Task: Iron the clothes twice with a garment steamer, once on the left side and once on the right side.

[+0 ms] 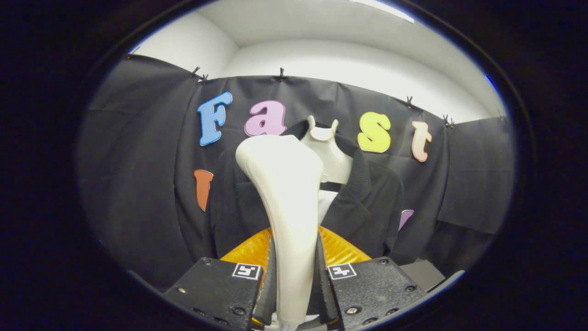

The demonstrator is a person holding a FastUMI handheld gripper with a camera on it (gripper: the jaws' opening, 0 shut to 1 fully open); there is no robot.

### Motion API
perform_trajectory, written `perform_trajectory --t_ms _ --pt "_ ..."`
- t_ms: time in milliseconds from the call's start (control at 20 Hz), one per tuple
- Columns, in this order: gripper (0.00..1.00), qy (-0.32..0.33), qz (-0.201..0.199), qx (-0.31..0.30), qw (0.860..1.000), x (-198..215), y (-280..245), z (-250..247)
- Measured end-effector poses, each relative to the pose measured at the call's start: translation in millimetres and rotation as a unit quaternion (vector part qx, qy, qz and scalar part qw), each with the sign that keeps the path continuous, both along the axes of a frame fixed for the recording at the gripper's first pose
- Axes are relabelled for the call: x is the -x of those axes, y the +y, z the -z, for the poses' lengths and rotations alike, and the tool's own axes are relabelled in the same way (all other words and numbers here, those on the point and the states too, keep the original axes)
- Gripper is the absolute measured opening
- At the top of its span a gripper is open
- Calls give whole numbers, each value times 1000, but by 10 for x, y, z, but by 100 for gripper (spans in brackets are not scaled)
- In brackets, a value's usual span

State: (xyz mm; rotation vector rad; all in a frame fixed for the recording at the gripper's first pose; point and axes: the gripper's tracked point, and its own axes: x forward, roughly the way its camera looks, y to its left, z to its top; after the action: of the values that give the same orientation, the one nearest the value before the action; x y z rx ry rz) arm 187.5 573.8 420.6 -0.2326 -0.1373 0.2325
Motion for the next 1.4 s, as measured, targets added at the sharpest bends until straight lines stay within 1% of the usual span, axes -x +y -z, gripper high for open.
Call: perform_trajectory --t_ms 50,250,450,750,1050,1400 --pt "40 4 5 7 1000 -12 99 39" --pt "40 7 43 34 998 -139 315 156" --pt "40 25 75 57 995 -264 340 364" --pt "40 45 88 79 992 -323 313 775" --pt "40 68 90 102 988 -369 310 1246" --pt "40 90 94 119 984 -395 205 1676"
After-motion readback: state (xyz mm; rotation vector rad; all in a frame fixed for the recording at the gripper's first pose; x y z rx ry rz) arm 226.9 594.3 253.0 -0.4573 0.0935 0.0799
